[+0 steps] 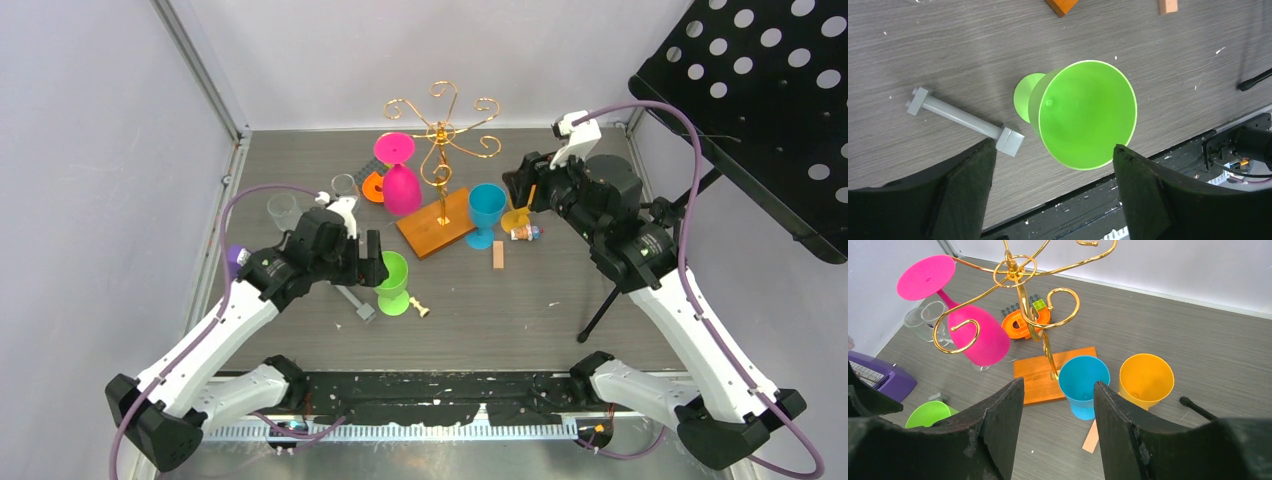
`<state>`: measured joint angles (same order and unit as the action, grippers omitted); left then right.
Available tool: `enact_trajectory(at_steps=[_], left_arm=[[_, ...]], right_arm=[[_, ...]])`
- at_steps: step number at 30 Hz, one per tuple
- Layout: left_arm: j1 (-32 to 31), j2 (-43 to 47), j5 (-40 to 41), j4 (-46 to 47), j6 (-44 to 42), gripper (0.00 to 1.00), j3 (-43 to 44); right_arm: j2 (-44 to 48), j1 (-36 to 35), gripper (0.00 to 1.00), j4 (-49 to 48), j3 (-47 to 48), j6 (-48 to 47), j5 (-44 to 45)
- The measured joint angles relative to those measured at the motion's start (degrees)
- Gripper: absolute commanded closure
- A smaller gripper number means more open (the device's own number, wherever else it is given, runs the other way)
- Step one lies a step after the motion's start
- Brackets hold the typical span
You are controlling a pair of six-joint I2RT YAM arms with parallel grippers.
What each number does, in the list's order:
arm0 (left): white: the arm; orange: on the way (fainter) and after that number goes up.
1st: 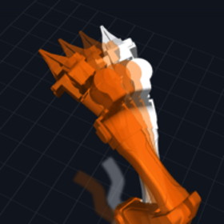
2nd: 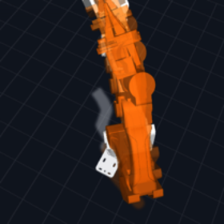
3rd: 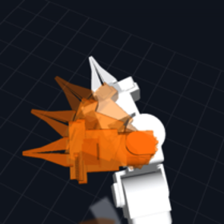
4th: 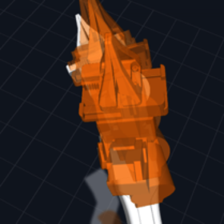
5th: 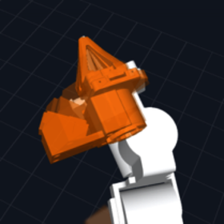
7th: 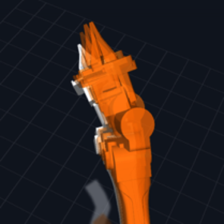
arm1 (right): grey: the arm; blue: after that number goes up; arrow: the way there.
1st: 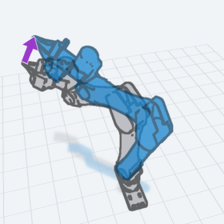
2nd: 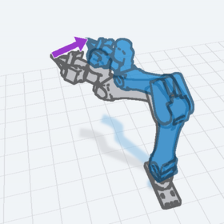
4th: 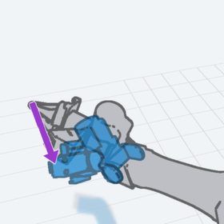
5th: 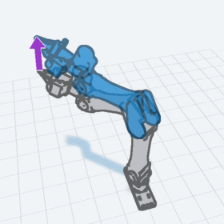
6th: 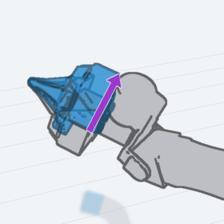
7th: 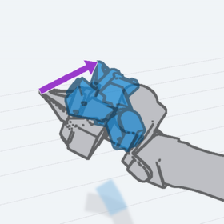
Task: Place the wine glass upside down on the wine glass rack
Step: Pick up the wine glass at the center of the board.
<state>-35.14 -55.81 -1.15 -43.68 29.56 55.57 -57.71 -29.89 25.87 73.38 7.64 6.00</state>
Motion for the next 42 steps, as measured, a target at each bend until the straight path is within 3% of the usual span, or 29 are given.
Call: enact_trajectory(at_steps=[21,26,38,42], left_arm=[[-2.4,-9.0,6.7,-3.8,-1.5,0.57,4.3],[-3.0,-10.4,7.9,-3.8,-1.5,0.76,4.3],[-3.9,-12.8,9.0,-3.3,-1.5,0.82,4.3],[-3.9,-13.0,9.1,-3.3,-1.5,0.98,4.3]], right_arm=[[0.8,0.0,0.40,0.6,-0.9,-0.3,0.9],[0.9,0.0,0.40,0.8,-1.0,-0.4,1.0],[1.2,0.0,0.40,1.0,-1.3,-0.4,1.0],[1.5,0.0,0.40,1.4,-1.3,-0.4,1.3]])
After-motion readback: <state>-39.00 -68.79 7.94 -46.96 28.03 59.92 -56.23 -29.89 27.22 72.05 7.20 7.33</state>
